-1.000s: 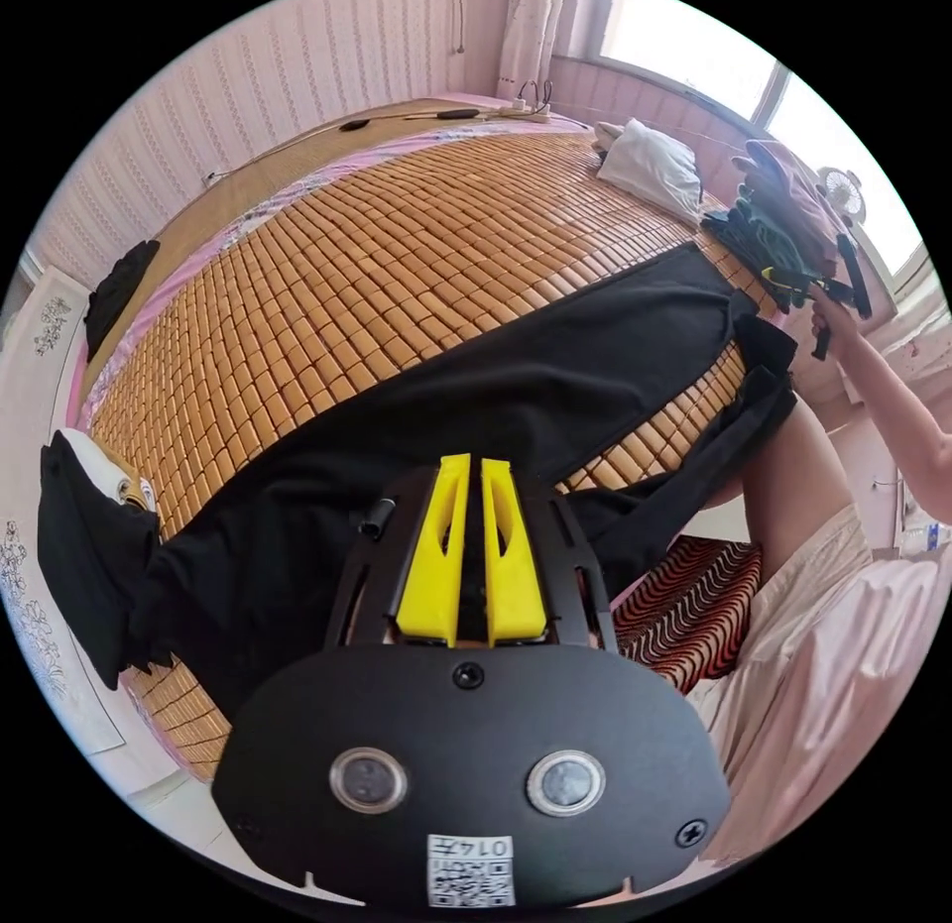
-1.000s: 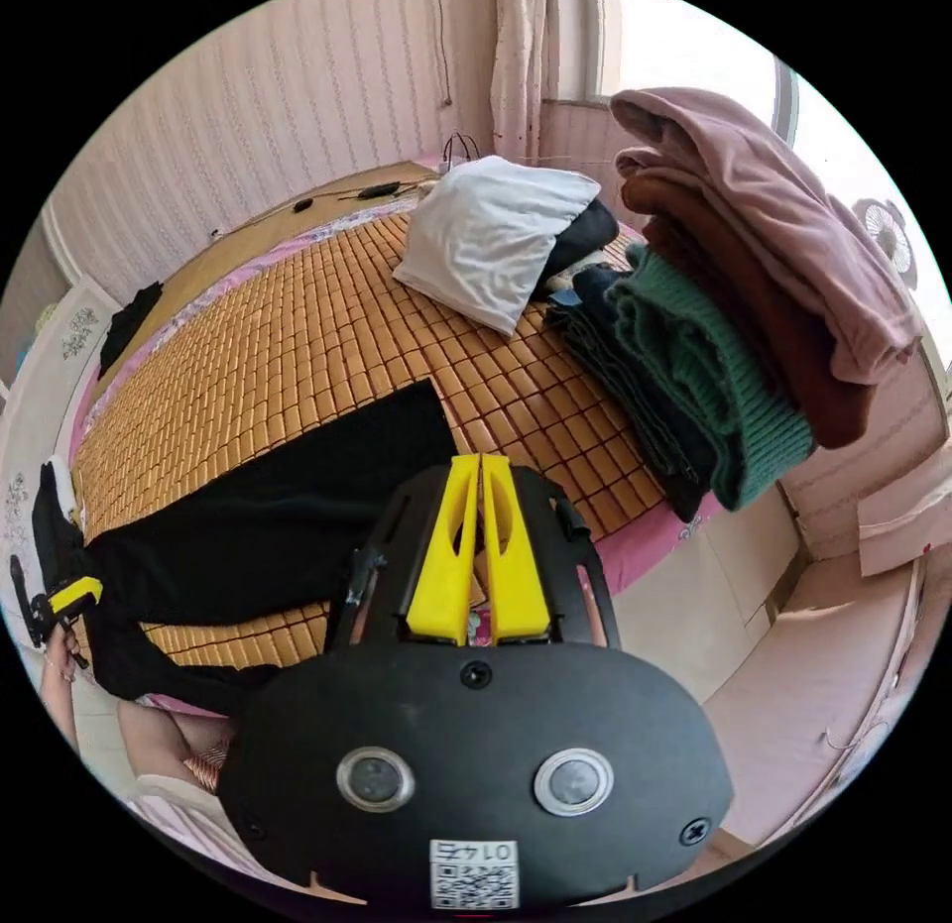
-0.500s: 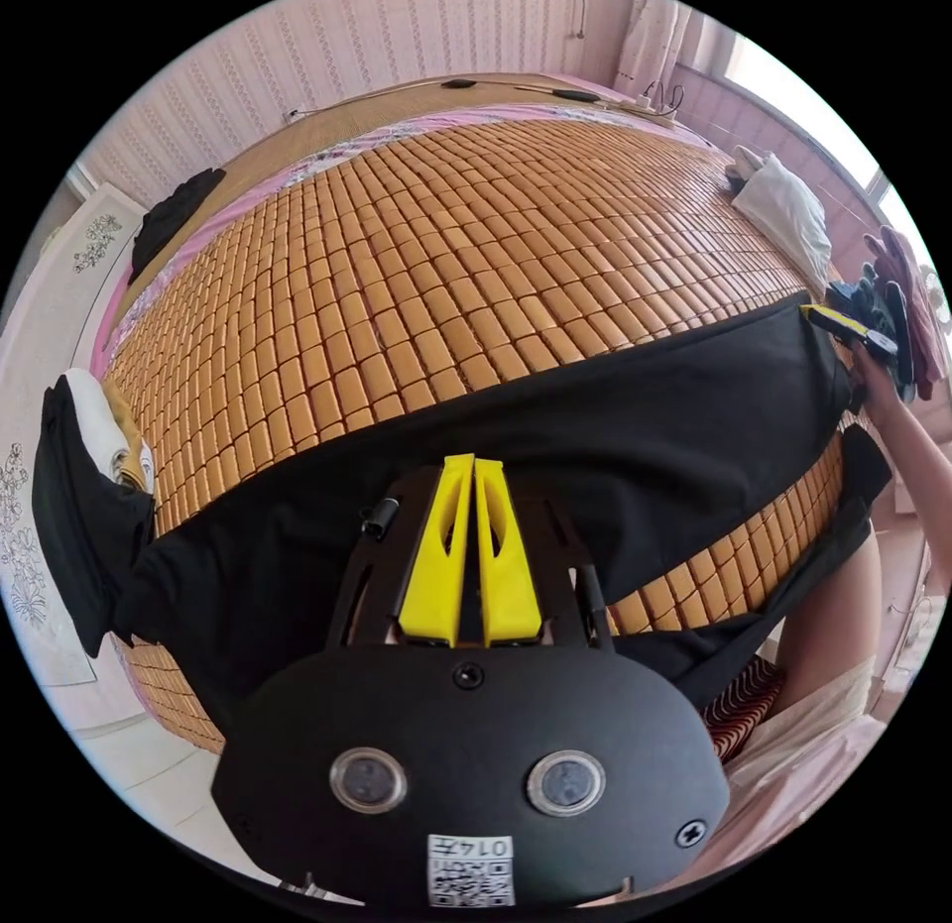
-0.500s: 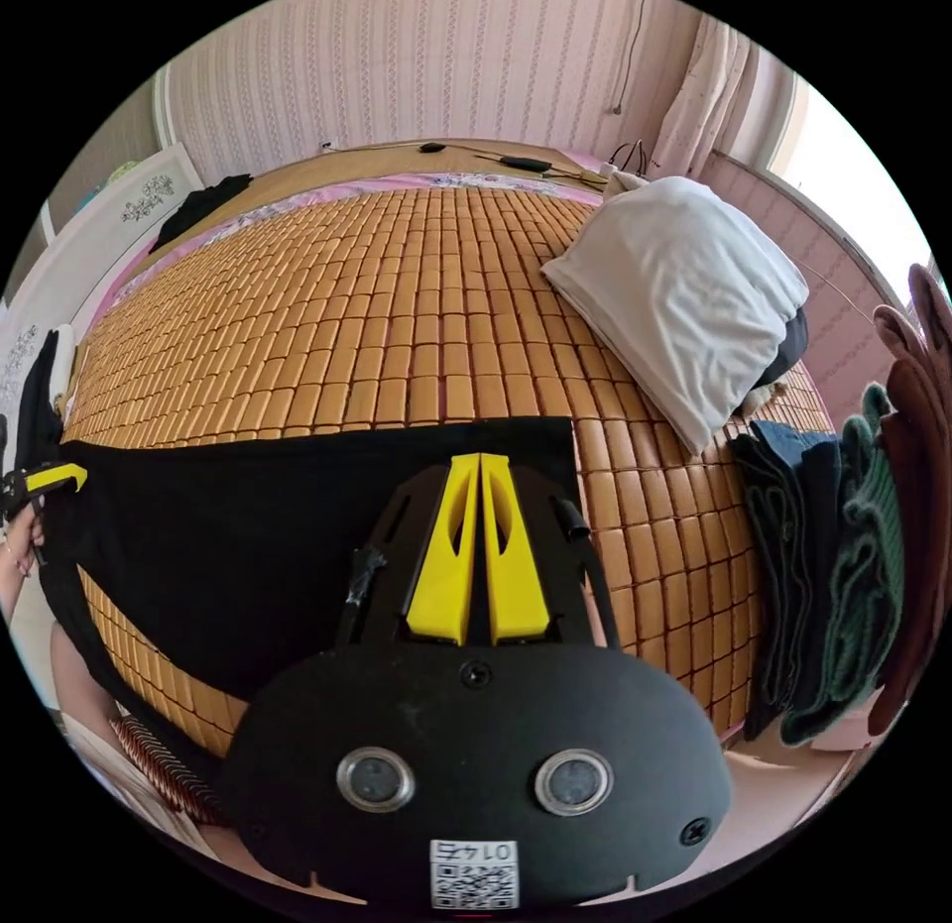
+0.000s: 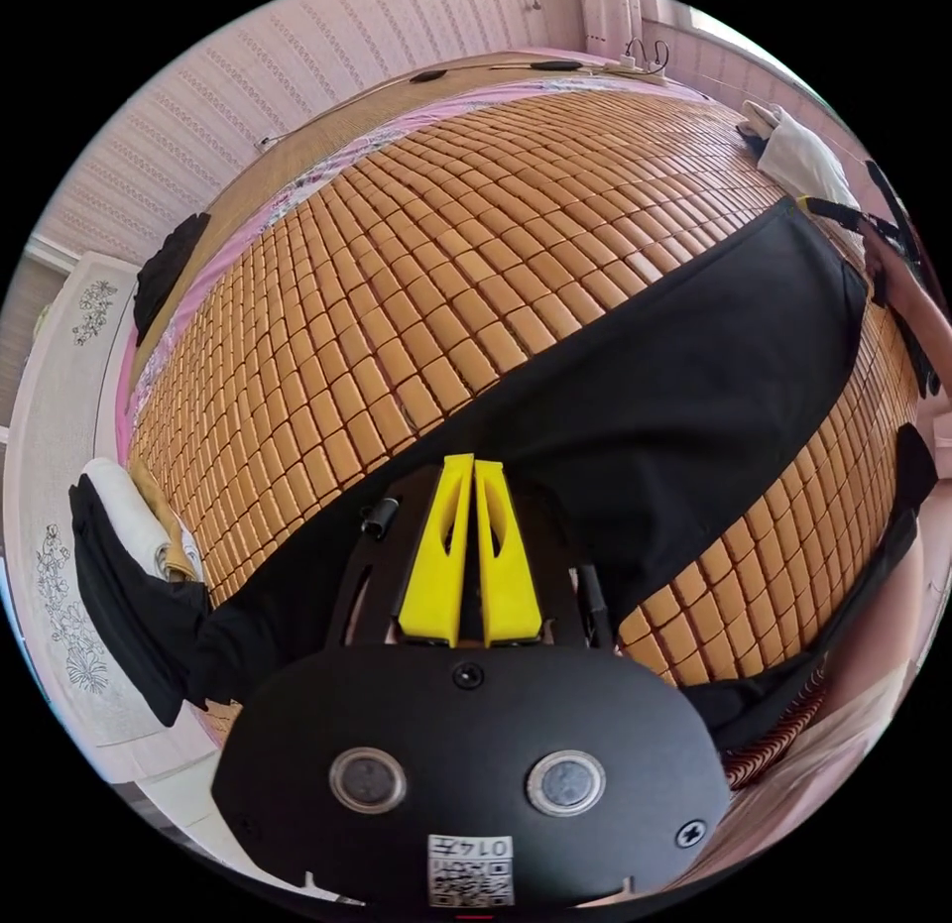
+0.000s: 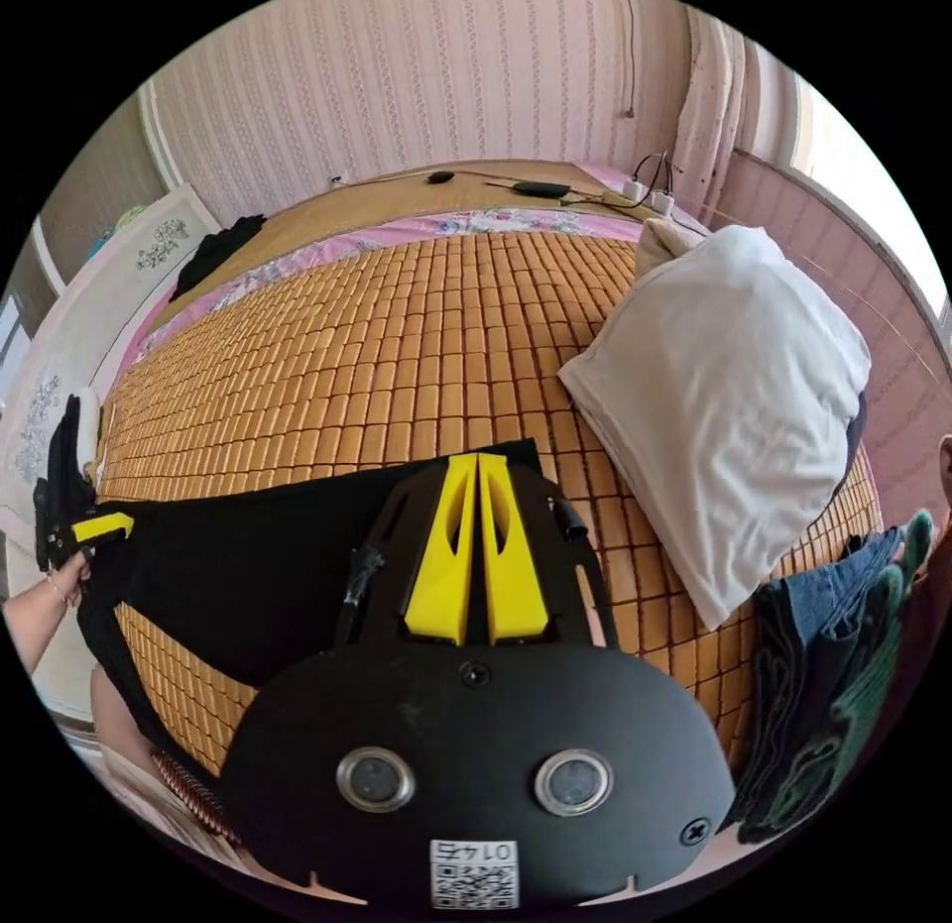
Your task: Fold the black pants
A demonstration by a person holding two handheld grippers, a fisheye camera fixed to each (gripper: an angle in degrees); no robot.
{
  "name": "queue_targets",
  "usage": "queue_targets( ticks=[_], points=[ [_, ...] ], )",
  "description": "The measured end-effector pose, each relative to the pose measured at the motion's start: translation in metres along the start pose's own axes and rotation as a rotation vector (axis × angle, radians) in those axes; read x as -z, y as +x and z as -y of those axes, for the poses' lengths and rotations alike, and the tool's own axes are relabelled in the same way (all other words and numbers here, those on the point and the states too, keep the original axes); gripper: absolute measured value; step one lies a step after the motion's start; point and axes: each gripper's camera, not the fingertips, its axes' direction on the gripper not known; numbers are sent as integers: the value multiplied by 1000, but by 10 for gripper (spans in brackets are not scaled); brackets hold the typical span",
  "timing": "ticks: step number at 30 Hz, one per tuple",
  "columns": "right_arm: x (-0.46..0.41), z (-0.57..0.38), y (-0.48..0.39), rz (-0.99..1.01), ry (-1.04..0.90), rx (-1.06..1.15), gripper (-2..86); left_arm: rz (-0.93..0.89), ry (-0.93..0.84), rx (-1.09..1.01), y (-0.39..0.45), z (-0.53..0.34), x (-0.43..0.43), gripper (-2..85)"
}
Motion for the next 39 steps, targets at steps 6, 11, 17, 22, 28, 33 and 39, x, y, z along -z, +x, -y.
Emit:
queue_targets(
  ticks=[6,11,17,22,28,33,39],
  points=[
    [32,-53,3,36,-30,23,-3,-61,110,-27,9,-33,29,-9],
    [8,-72,-46,-21,-180,169,-3,-97,127,-50,39,-56,15,-10],
    [37,-108,-4,-96,-145,-75,-2,-153,127,1,28,-60,9,-10],
    [61,-148,30,-91,-181,-196,3,-210,105,22,16,-62,6,-10],
    [61,-106,24,-40,-104,-163,61,-160,109,-14,17,-69,3,-10],
    [28,-80,30,-132,-210,-143,53,-240,89,25,1,-73,-3,-10],
    [66,-104,44,-69,-67,-160,7,-253,79,22,-6,-78,-8,-9]
  ],
)
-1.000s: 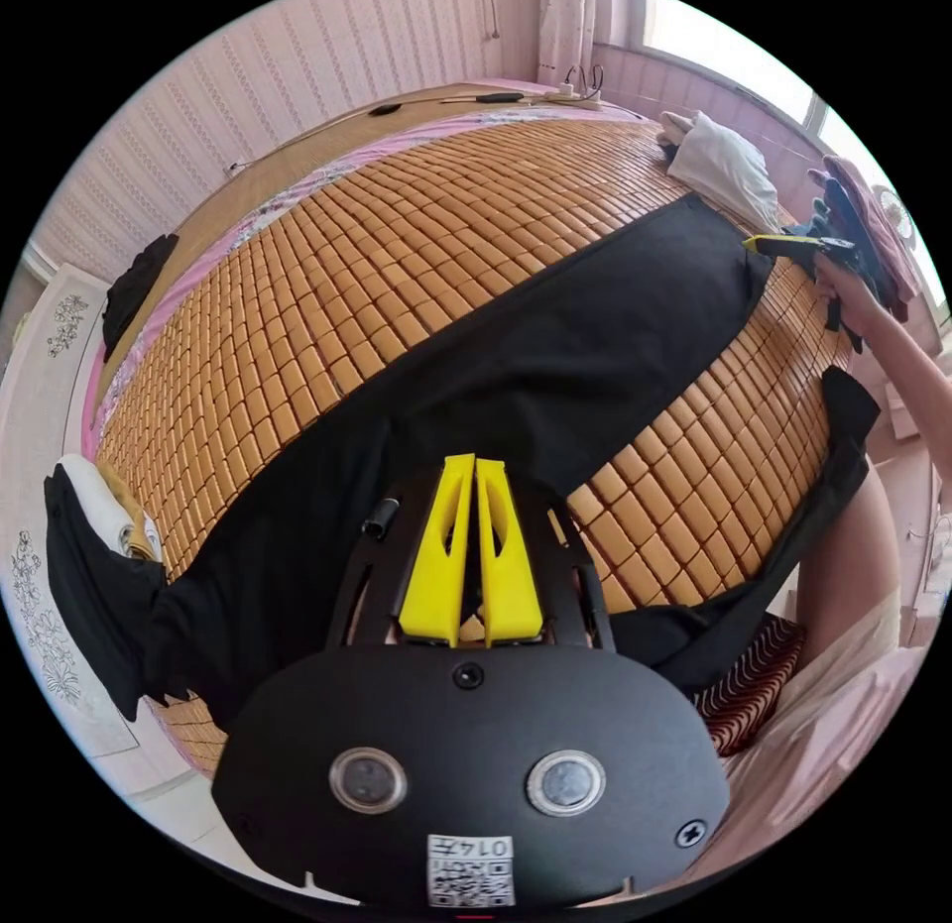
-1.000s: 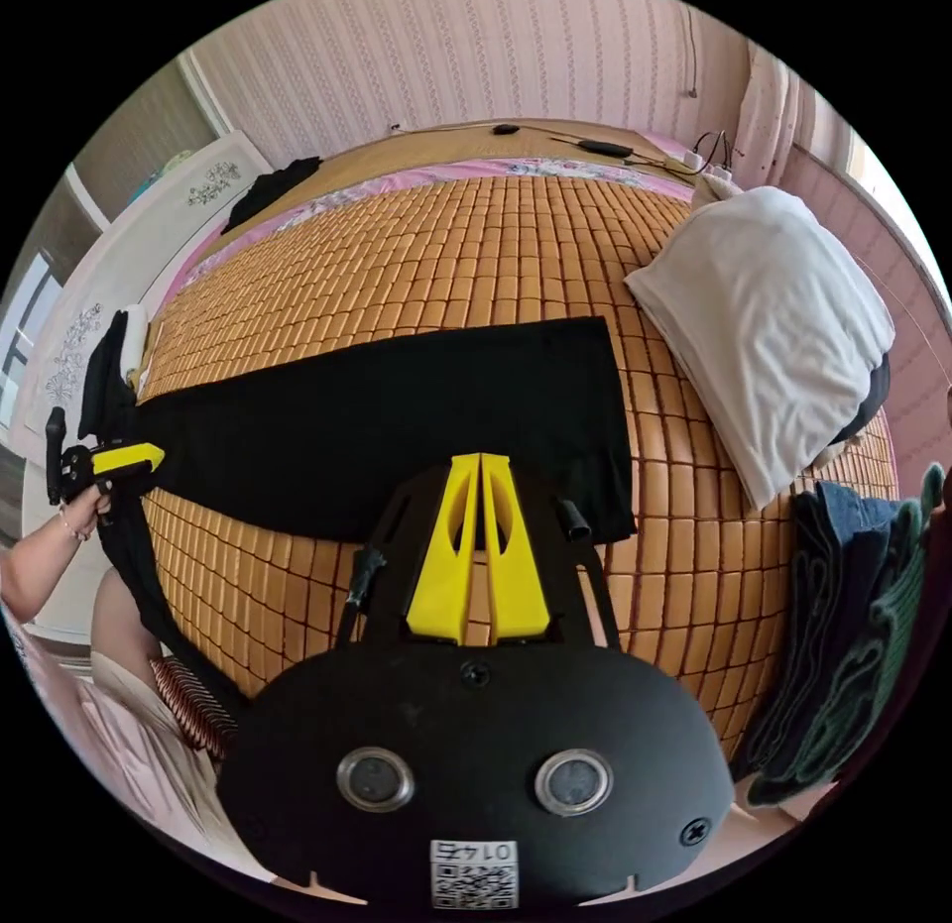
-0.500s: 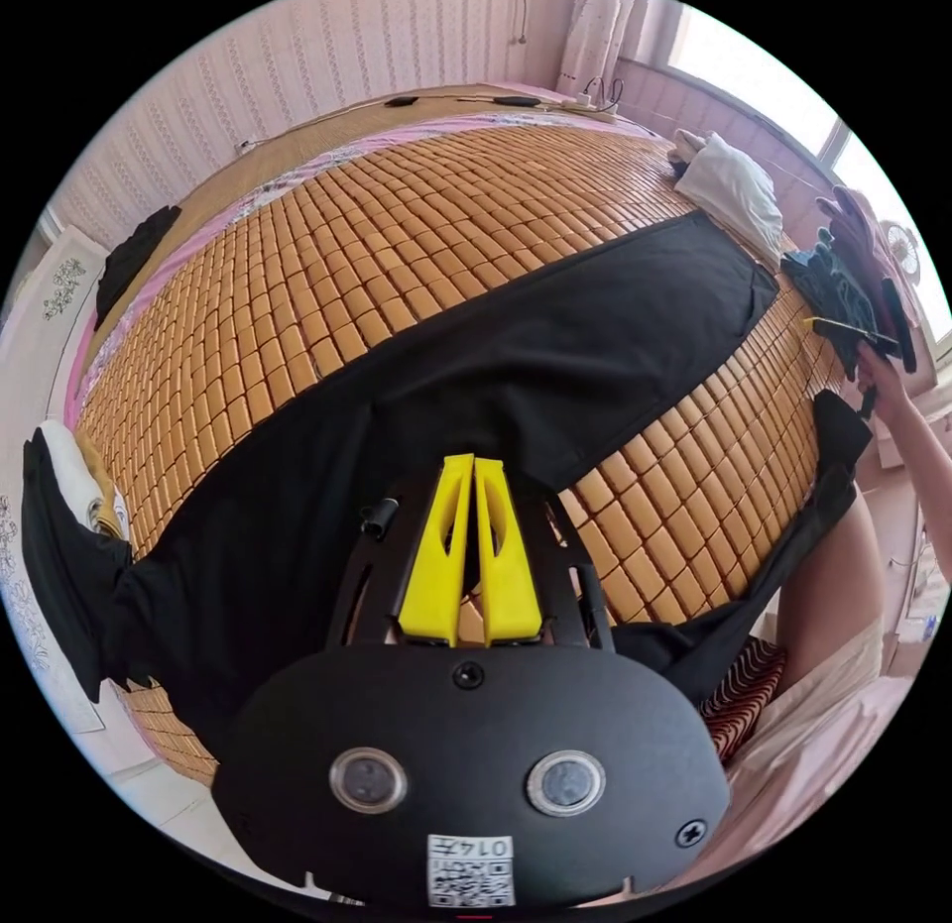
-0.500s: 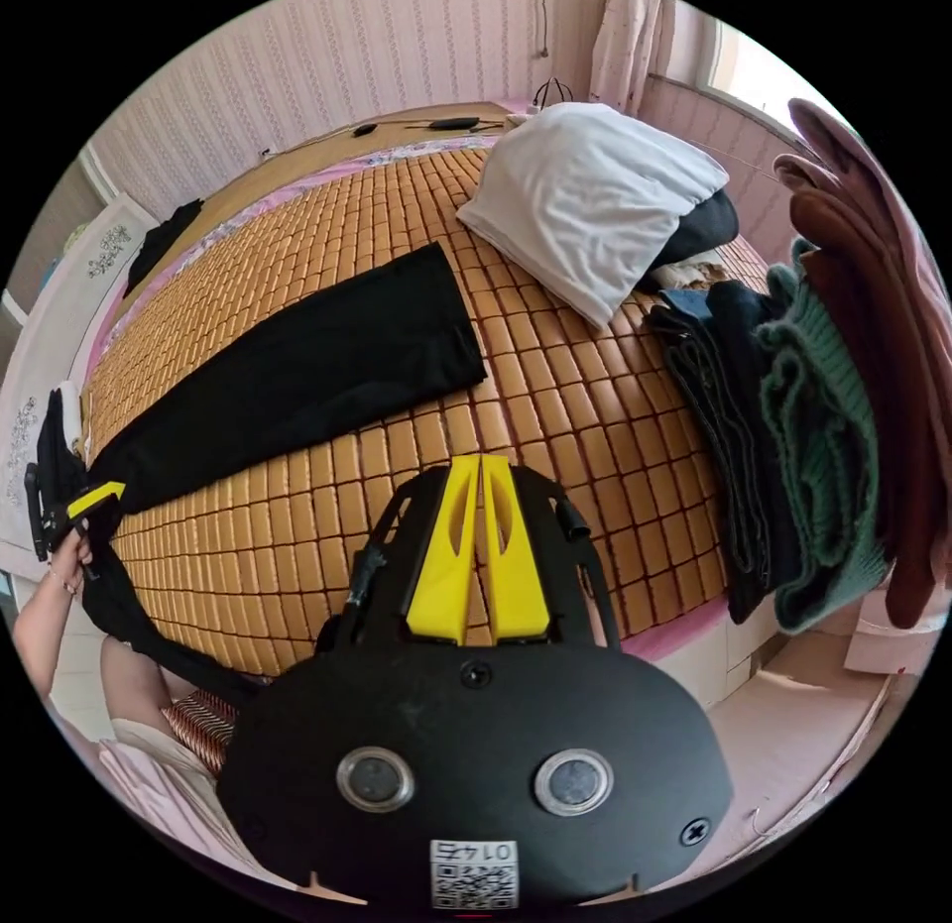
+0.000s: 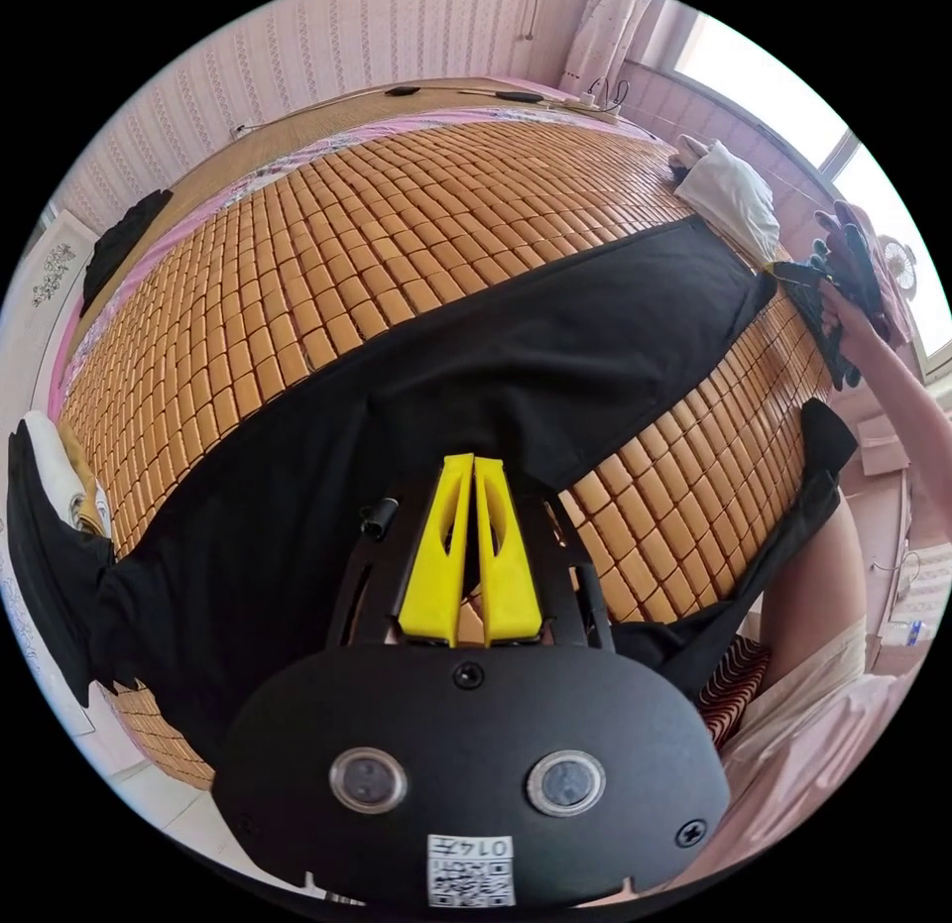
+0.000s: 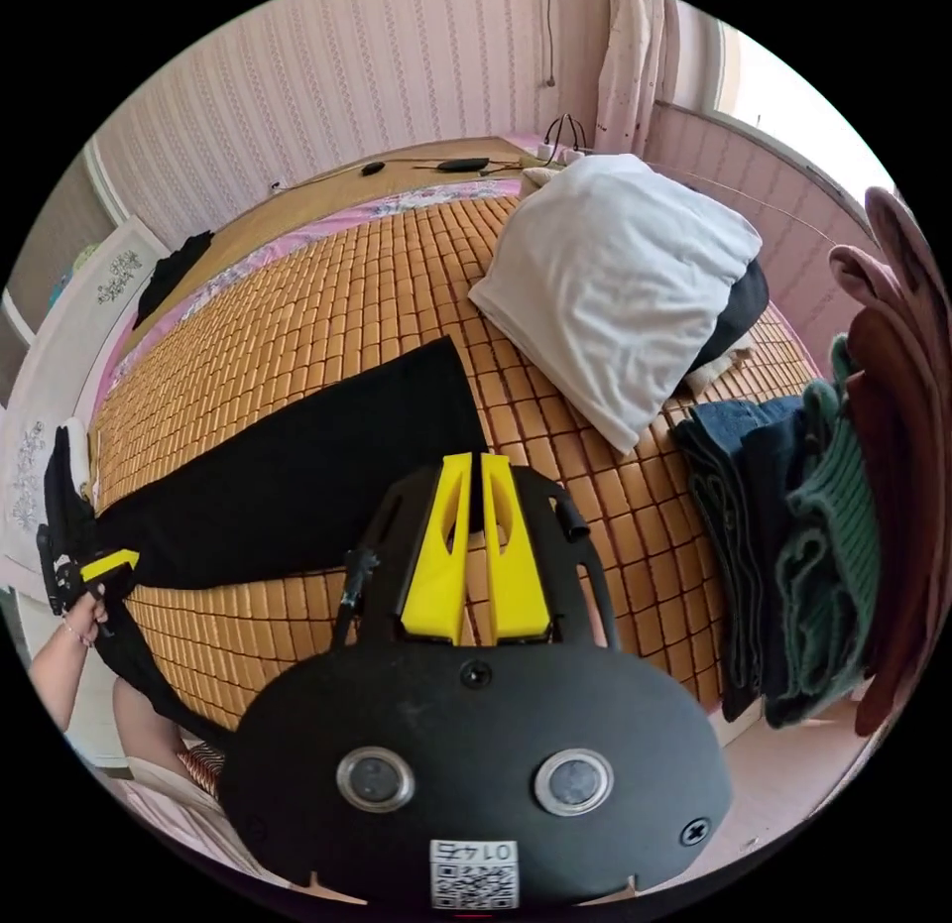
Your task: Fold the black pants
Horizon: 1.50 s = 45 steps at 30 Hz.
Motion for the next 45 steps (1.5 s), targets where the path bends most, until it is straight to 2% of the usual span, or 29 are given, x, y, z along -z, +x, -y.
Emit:
queue_targets(
  ticks=[3,7,9,13,16,18,20,23,25,30,34,40,45],
  points=[
    [24,-41,21,51,67,-9,0,-10,7,11,-4,-5,-1,-7],
    [28,-100,54,-31,-17,-77,-5,-7,1,29,-10,-10,2,22],
    [35,-119,63,-11,-45,-98,-2,-11,22,16,-10,-14,10,38],
    [66,-162,63,164,-30,-92,10,-62,73,-51,8,-36,39,45],
    [87,-193,43,339,15,49,19,-139,64,-141,33,-63,51,48],
    [93,-207,29,337,23,113,19,-177,41,-190,49,-82,52,54],
    [84,-217,20,310,-65,140,16,-259,20,-230,65,-105,47,64],
    [64,-224,21,355,-276,142,19,-245,-79,-228,78,-123,26,79],
    [75,-232,25,365,-207,120,22,-199,-102,-251,86,-130,19,80],
    [138,-253,48,356,34,52,20,-195,-29,-229,93,-140,37,77],
    [177,-269,83,265,230,-131,4,-177,-4,-193,89,-157,49,75],
    [154,-272,107,246,134,-295,5,-137,-23,-63,67,-193,52,75],
    [153,-259,92,211,104,-231,8,-136,-22,112,41,-220,52,73]
  ],
)
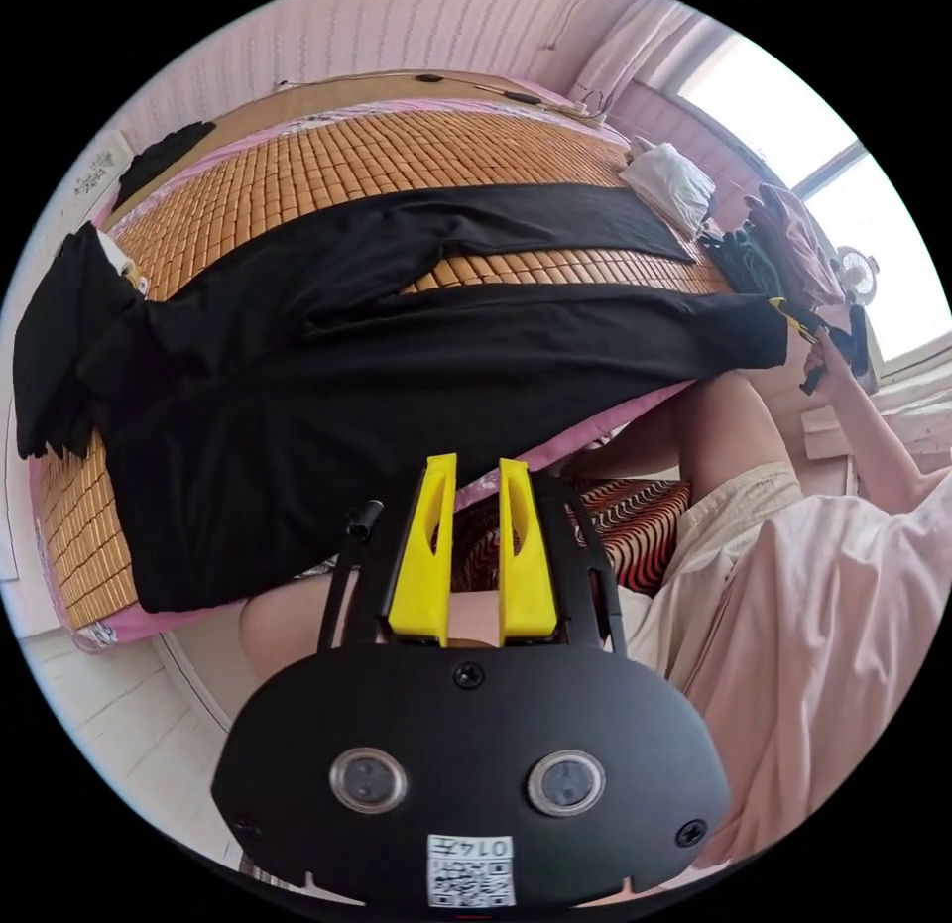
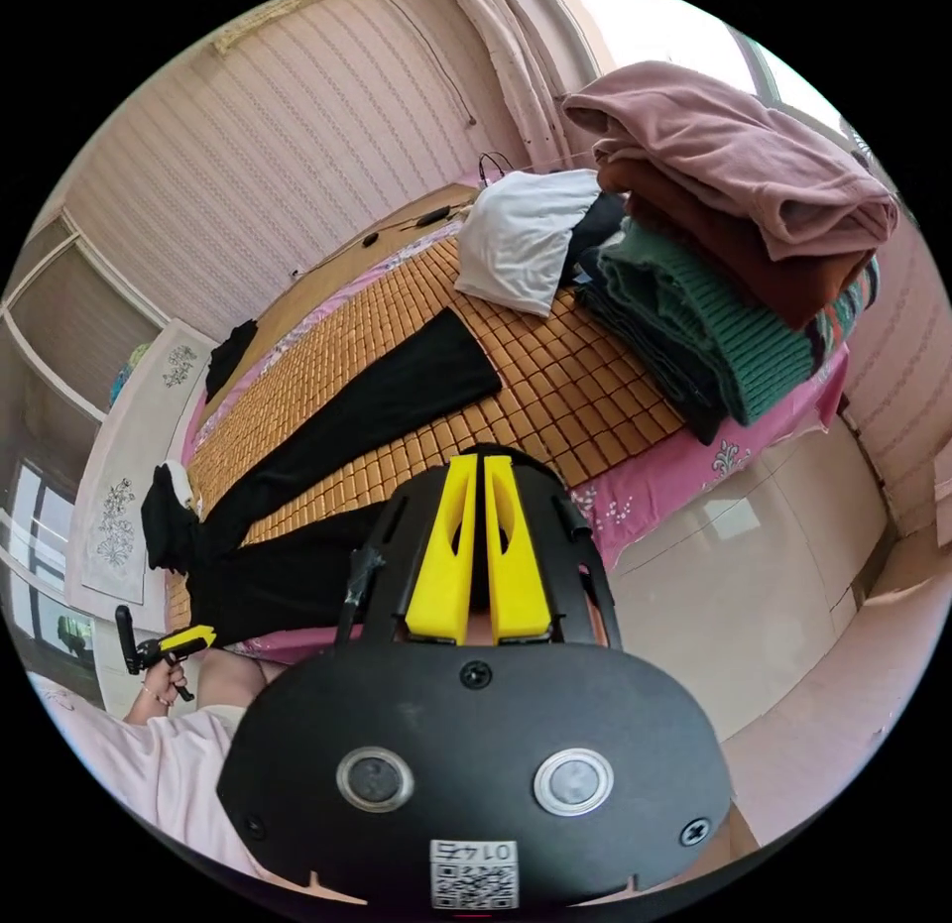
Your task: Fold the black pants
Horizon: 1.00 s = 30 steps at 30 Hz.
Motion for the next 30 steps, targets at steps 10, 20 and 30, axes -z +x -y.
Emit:
queue_targets(
  ticks=[10,20,30],
  points=[
    [17,24,-7,-115,29,18,82,-23,23,-58,28,25,-12,72],
    [-40,18,-10,-103,-99,53,79,45,-21,-355,124,98,-46,70],
    [-108,66,-22,-270,-168,180,94,98,-103,-499,195,156,-88,67]
  ],
)
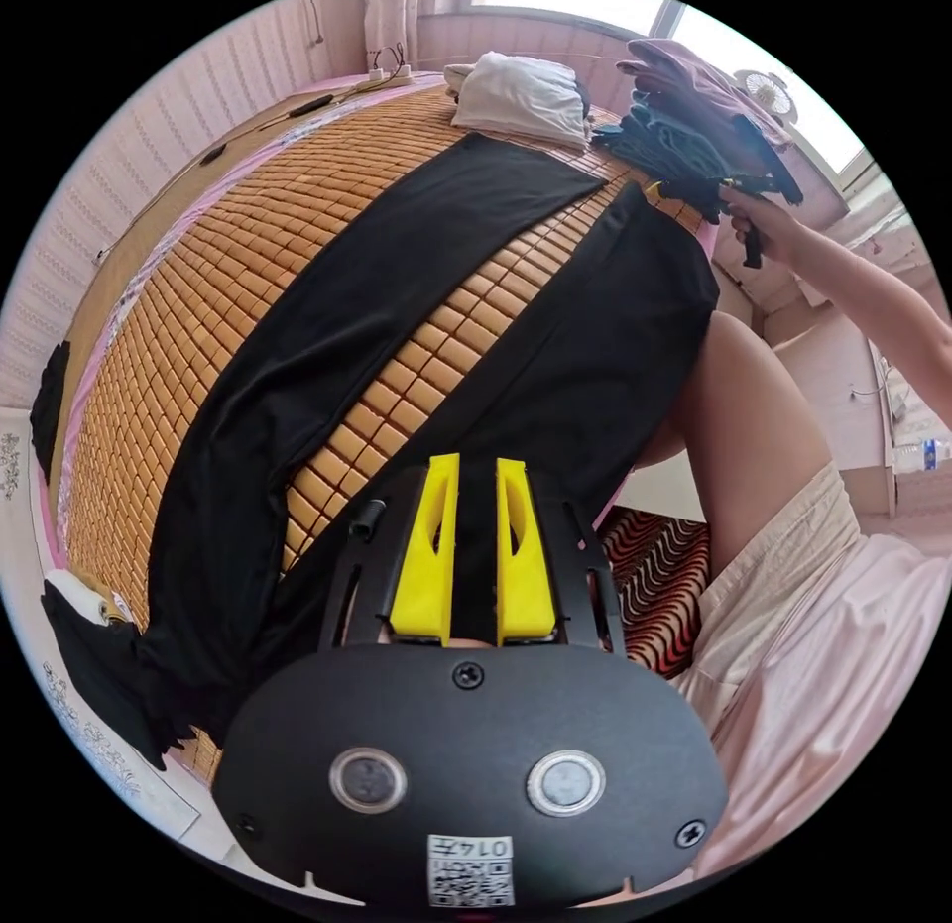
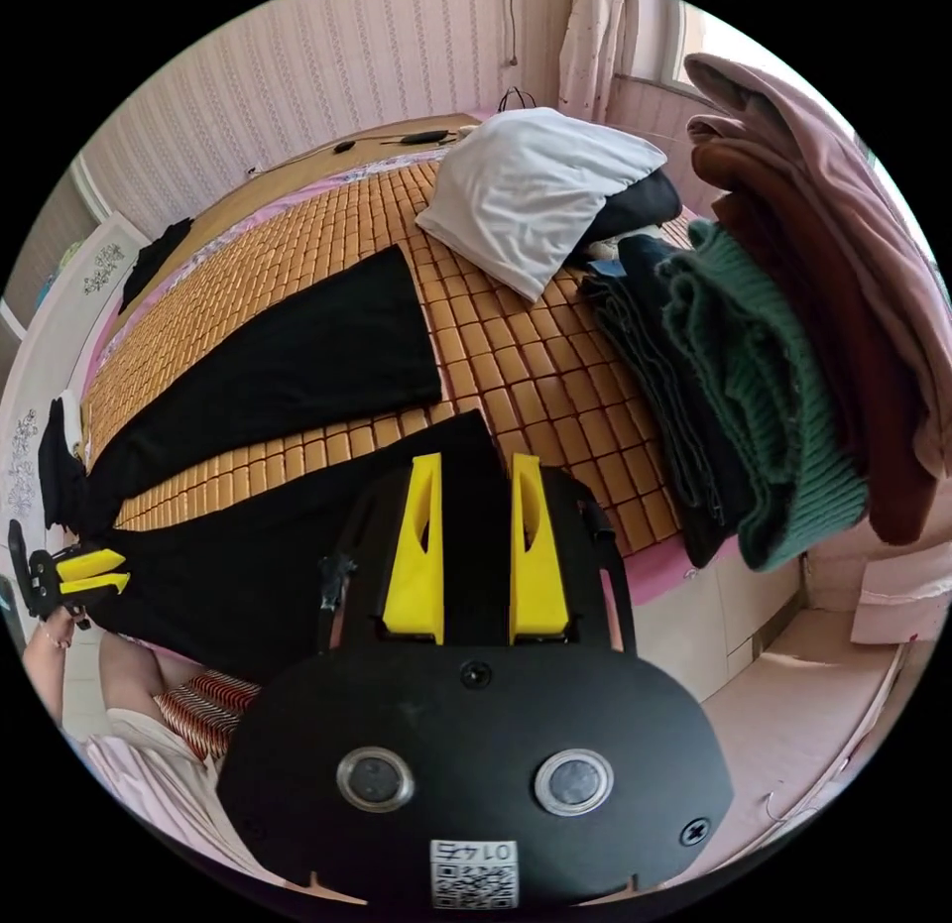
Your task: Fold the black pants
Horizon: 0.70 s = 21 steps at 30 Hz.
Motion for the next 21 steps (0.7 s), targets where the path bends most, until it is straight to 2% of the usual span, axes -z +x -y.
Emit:
queue_targets(
  ticks=[4,6,10,16,19,21],
  points=[
    [-19,8,3,41,-61,22,8,4,-38,-52,13,28,-12,68],
    [-22,5,3,66,-88,28,1,19,-57,-56,17,40,-20,69],
    [5,-13,4,82,5,36,-1,38,-106,-91,27,60,-40,53],
    [51,-40,14,96,163,40,15,79,-82,-168,50,64,-43,2],
    [34,-33,8,34,112,59,71,100,-70,-172,59,65,-44,-5],
    [21,-23,3,118,86,93,99,106,-77,-163,62,67,-44,-6]
  ],
)
